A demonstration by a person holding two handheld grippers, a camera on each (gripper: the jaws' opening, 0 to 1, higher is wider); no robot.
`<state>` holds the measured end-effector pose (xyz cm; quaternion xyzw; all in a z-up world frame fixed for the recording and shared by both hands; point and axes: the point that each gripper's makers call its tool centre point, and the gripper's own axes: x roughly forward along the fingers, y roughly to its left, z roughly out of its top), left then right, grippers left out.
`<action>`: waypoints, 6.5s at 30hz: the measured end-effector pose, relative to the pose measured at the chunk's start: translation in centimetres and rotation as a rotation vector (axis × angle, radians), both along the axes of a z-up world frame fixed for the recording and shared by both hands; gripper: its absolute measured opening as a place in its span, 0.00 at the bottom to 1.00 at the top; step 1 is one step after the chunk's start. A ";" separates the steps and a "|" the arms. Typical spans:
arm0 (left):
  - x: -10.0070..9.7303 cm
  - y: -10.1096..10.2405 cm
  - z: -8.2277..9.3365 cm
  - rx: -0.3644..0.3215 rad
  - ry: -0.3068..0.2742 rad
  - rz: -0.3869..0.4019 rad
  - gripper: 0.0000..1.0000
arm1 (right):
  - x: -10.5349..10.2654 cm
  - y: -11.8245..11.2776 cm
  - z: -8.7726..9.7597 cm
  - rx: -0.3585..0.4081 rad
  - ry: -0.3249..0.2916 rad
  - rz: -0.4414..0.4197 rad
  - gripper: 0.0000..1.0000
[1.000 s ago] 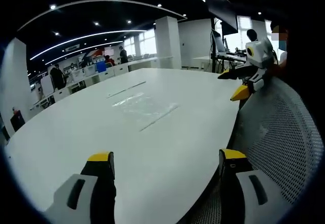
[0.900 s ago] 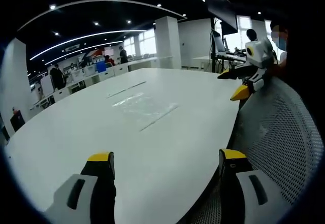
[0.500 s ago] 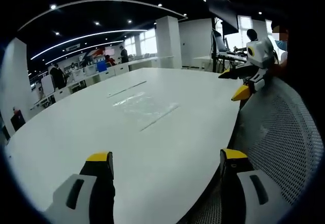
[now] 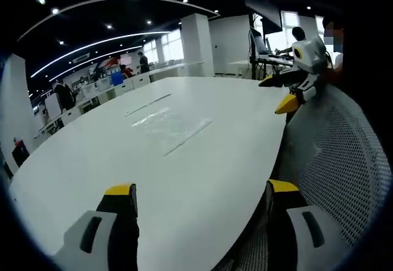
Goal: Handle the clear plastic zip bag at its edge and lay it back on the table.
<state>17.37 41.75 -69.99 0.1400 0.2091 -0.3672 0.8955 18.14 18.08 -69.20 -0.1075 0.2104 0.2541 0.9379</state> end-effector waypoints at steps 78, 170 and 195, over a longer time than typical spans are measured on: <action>9.0 -2.4 2.7 0.124 -0.052 -0.157 0.75 | -0.1 -0.1 -0.3 -0.010 0.011 -0.003 0.87; 16.6 -6.6 -6.6 0.493 0.108 -0.442 0.14 | -0.1 -0.8 -1.3 -0.046 0.061 -0.026 0.77; 16.3 -7.5 -8.0 0.436 0.257 -0.470 0.01 | -0.2 -0.9 -1.2 -0.050 0.068 -0.032 0.74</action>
